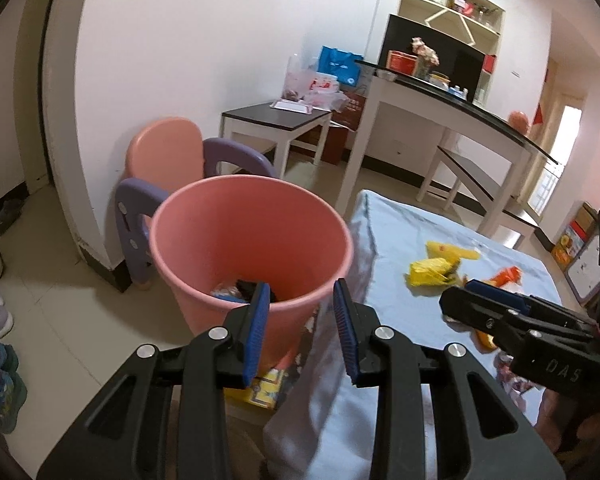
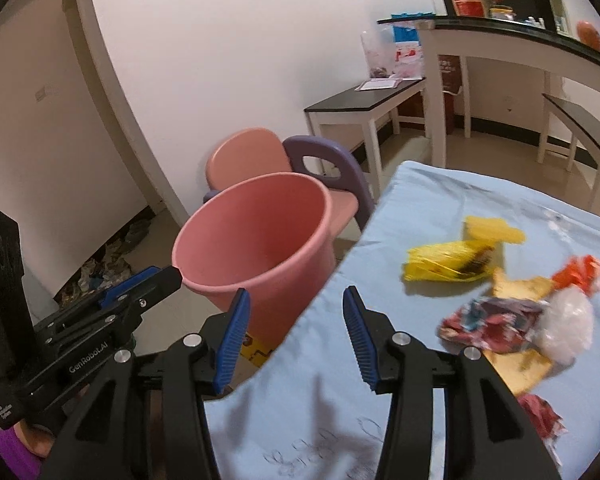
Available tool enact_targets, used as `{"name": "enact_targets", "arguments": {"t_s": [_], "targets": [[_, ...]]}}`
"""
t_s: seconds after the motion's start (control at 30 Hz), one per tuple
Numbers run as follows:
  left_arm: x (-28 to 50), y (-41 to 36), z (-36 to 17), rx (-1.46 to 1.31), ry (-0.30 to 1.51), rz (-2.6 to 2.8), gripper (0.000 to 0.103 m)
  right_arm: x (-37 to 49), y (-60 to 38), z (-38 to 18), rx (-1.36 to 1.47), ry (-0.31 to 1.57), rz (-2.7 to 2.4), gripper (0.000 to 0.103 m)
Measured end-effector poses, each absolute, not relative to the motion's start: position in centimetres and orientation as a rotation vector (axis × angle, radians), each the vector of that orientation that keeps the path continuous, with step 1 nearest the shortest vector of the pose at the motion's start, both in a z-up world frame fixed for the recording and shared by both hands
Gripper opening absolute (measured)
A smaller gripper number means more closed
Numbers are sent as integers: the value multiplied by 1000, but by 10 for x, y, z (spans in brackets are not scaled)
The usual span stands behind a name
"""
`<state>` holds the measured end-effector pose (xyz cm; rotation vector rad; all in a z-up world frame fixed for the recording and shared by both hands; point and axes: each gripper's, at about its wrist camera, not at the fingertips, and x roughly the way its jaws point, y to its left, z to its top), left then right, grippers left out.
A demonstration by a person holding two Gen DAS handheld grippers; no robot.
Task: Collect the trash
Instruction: 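Move both grippers back over the trash pile on the table, then grasp the crumpled red-white wrapper with the left gripper while the right grasps the clear bag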
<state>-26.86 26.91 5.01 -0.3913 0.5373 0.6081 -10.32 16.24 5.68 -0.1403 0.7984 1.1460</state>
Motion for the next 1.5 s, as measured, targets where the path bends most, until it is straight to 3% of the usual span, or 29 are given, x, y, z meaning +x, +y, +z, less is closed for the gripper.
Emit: {"name": "enact_targets", "arguments": {"t_s": [0.87,1.5], "targets": [[-184,148,21,-330,682,193,33,-45,-22,38,-70,791,773,47],[-129,105,-11,-321,849,10,33,-20,-51,22,-10,828,701,48]]}}
